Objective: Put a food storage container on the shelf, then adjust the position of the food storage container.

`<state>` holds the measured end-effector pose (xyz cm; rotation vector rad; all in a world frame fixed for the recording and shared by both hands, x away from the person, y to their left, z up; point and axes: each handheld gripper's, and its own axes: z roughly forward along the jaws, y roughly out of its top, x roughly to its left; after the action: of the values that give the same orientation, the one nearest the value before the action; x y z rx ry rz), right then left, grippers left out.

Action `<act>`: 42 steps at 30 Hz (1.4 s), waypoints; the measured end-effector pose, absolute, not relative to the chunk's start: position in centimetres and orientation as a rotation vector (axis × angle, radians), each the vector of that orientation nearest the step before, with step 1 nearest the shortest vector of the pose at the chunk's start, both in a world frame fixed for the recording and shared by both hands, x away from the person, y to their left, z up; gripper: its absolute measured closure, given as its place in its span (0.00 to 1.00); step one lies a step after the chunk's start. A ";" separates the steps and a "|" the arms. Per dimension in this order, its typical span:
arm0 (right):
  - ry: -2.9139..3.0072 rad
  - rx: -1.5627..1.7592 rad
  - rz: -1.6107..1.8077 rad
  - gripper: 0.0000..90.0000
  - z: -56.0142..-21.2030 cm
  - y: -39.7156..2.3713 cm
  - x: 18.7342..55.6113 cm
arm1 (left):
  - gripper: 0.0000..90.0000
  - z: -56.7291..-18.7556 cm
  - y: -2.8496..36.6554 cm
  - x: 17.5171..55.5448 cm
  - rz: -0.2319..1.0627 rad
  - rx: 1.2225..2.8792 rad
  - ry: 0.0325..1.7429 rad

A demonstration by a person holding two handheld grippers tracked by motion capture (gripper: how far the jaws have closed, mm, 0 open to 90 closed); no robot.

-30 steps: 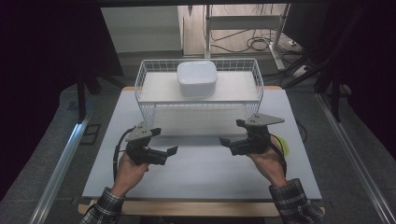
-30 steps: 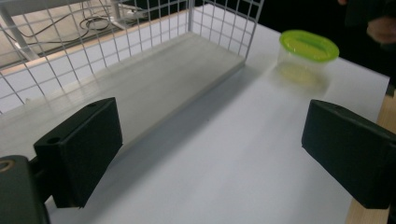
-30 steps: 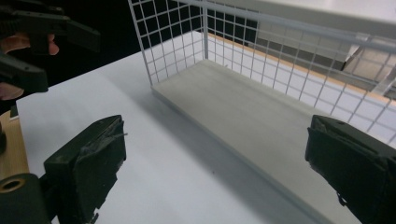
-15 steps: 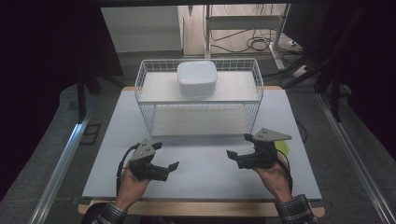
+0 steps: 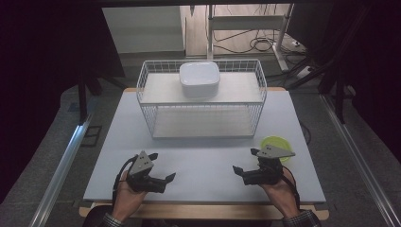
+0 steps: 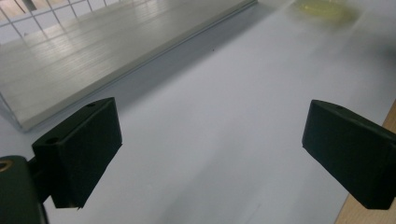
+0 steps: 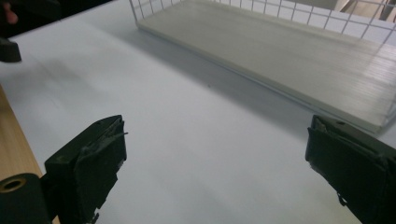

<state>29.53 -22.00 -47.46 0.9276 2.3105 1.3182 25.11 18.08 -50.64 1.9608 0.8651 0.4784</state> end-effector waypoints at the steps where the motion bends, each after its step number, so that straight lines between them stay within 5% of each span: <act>1: 2.312 0.929 1.308 0.06 -47.6 -22.1 29.4 | 0.05 -50.8 18.2 25.1 0.483 1.967 0.870; 17: 2.304 1.020 1.214 0.04 -48.3 -22.6 29.9 | 0.05 -51.3 18.6 25.1 0.490 1.979 0.892; 29: 2.274 1.045 1.114 0.77 -46.7 -25.5 30.8 | 0.06 -51.6 18.6 25.3 0.475 1.985 0.906; 36: 2.138 1.135 1.045 0.99 -45.8 -28.9 31.9 | 0.06 -51.7 18.6 25.3 0.478 1.992 0.906; 42: 2.050 1.226 1.040 1.00 -45.6 -31.2 32.6 | 0.06 -51.7 18.6 25.4 0.477 1.996 0.903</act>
<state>32.59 -31.24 -45.58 1.2256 2.0505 1.0400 25.38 18.60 -51.71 1.9963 0.9029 0.4767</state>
